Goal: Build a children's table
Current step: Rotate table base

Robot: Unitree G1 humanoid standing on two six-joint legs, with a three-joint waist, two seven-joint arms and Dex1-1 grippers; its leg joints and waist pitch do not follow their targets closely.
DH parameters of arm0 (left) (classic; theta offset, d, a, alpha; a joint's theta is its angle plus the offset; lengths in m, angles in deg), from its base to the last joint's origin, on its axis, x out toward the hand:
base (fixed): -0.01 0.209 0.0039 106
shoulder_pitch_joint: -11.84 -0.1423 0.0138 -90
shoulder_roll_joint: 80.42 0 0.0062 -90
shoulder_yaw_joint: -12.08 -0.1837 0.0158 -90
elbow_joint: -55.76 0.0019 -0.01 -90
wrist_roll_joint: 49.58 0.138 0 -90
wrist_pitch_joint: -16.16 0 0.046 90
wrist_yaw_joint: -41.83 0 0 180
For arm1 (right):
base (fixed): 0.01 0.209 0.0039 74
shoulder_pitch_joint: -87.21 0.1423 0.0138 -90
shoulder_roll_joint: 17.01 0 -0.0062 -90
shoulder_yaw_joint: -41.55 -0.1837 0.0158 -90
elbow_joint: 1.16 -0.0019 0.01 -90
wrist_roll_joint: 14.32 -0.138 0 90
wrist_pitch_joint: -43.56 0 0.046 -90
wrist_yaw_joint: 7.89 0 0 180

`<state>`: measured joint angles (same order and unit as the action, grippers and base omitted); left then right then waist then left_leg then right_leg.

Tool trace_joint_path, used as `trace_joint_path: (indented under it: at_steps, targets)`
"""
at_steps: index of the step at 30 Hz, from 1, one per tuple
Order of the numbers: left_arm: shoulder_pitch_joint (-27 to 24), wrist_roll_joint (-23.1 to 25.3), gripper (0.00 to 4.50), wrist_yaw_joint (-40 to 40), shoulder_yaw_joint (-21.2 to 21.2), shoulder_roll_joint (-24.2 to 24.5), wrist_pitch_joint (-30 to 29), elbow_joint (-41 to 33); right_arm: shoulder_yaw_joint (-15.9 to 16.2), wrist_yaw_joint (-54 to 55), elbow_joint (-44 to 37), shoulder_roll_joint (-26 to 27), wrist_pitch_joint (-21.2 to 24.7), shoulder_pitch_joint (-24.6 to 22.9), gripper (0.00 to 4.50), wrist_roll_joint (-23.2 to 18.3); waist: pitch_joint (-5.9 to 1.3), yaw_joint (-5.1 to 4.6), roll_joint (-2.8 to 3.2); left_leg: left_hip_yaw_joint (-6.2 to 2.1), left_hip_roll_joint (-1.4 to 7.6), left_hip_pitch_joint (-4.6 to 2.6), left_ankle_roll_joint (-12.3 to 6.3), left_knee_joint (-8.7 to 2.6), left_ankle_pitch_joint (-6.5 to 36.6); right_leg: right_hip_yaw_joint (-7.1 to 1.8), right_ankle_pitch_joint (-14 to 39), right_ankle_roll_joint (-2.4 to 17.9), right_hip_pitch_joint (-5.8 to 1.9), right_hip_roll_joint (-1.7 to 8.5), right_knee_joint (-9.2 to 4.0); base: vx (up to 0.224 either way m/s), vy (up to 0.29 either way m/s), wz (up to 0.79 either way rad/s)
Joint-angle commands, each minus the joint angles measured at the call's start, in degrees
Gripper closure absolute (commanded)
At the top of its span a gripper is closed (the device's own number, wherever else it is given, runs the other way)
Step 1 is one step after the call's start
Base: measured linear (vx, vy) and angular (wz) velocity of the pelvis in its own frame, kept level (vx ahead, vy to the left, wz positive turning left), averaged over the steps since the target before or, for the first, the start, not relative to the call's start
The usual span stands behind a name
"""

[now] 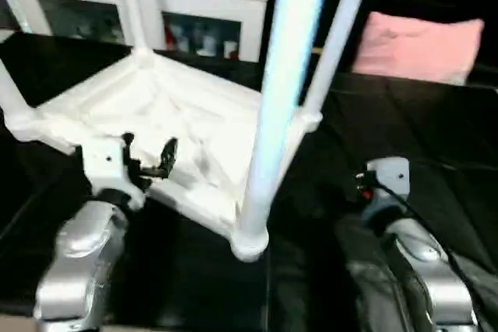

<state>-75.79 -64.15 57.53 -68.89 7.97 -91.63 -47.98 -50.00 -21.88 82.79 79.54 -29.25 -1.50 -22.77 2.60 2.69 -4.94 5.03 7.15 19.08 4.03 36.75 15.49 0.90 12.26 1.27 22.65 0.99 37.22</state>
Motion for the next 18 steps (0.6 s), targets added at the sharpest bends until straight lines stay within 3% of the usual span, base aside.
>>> trace_joint_path:
  at_steps: [1,2,3,4,5,6,7,8,11,12,13,15,18]
  targets:
    - [-0.3,-2.6,0.03,4.2,-0.3,0.8,-0.6,-1.4,-0.5,-0.3,-0.3,-0.5,-0.5,0.1,0.0,-0.4,-3.78,-0.35,2.04,-0.14,3.15,-0.02,-0.9,-2.94,-32.8,-2.04,-33.5,9.1,-3.62,3.35,-1.27,0.087,0.018,0.05]
    - [0.3,-3.8,0.03,7.3,-0.7,2.6,-1.7,-1.0,-0.9,-0.7,0.2,-0.9,-0.9,0.2,0.0,-0.7,-3.8,-0.63,1.87,-0.05,3.06,-0.64,-0.33,-2.94,-33.1,-2.21,-31.0,10.2,-3.43,3.34,-1.51,0.087,0.033,0.06]
    - [0.6,-3.9,0.03,8.2,-0.9,3.2,-1.9,-0.7,-1.0,-0.8,0.3,-1.1,-1.0,0.2,0.0,-0.7,-3.45,-0.7,2.13,0.0,3.04,-0.4,0.14,-3.35,-30.9,-2.23,-28.4,10.4,-3.52,3.62,-1.98,0.0,0.0,0.0]
    - [0.6,-3.9,0.03,8.2,-0.9,3.2,-1.9,-0.7,-1.0,-0.8,0.3,-1.1,-1.0,0.2,0.0,-0.7,-2.87,-0.79,1.84,0.21,3.32,0.02,0.97,-4.11,-21.6,-2.41,-20.5,10.3,-3.77,4.38,-2.96,0.0,0.0,0.0]
    - [0.8,-4.3,0.03,10.0,-1.2,4.0,-2.2,-0.3,-1.1,-0.7,0.3,-1.5,-1.2,0.1,0.0,-0.4,-2.37,-0.89,2.16,0.23,3.81,0.34,1.84,-5.02,-10.0,-2.61,-11.3,10.6,-4.18,5.19,-3.84,0.0,0.0,0.0]
    - [0.8,-4.3,0.03,10.0,-1.2,4.0,-2.2,-0.3,-1.1,-0.7,0.3,-1.5,-1.2,0.1,0.0,-0.4,-1.82,-1.05,2.03,0.27,4.28,0.27,1.88,-5.76,-0.1,-2.78,-1.5,10.6,-4.23,5.72,-4.69,-0.061,-0.004,0.02]
    - [1.1,-4.5,0.03,11.5,-1.9,5.2,-2.7,0.2,-1.4,-1.1,0.4,-1.9,-1.0,0.2,0.0,-0.6,-1.5,-1.14,2.22,0.37,4.38,0.09,1.53,-5.99,3.7,-2.93,3.3,10.4,-3.95,5.86,-5.12,-0.061,-0.004,0.02]
    - [1.9,-5.0,0.03,15.5,-3.4,7.8,-3.5,1.8,-1.7,-1.8,0.4,-2.6,-0.3,0.6,0.0,-0.6,-1.19,-1.41,2.2,0.75,4.61,-0.13,0.59,-6.3,9.6,-3.23,13.9,9.4,-3.5,6.02,-5.96,0.0,0.0,0.0]
    - [3.2,-5.2,0.03,21.2,-5.3,11.4,-3.9,4.1,-1.1,-4.2,-0.1,-4.5,0.7,0.9,0.0,-0.8,-1.34,-1.24,2.29,1.32,4.82,-0.29,-0.03,-6.27,9.6,-3.41,17.7,8.1,-2.97,6.06,-6.2,0.0,0.0,0.0]
    - [3.2,-5.2,0.03,21.5,-5.4,11.6,-4.0,4.2,-1.0,-4.3,-0.1,-4.6,0.7,1.0,0.0,-0.8,-1.43,-1.3,2.47,1.42,4.92,-0.03,-0.2,-6.25,7.9,-3.4,15.4,8.4,-3.04,6.04,-6.01,0.0,0.0,0.0]
    - [4.4,-5.8,0.03,28.5,-7.2,15.9,-5.1,5.9,0.2,-8.6,-0.5,-7.7,1.3,1.0,0.0,-1.1,-1.53,-1.28,2.4,1.47,4.96,0.04,-0.37,-6.2,6.8,-3.41,13.7,8.6,-3.16,6.05,-5.9,0.0,0.0,0.0]
    - [4.9,-5.9,0.03,33.6,-8.6,19.3,-5.6,6.7,1.3,-12.0,-0.9,-10.3,1.7,0.8,0.0,-1.3,-1.71,-1.09,2.38,1.7,4.78,-0.08,-1.48,-6.04,3.9,-3.41,9.8,9.1,-3.11,5.91,-5.5,0.0,0.0,0.0]
    - [5.5,-5.9,0.03,40.3,-10.3,23.7,-6.1,7.3,2.4,-17.0,-1.4,-14.1,1.7,0.2,0.0,-1.7,-1.81,-1.12,2.22,1.88,4.9,0.13,-2.61,-5.88,1.1,-3.27,5.2,11.3,-3.37,6.04,-5.2,0.0,0.0,0.0]
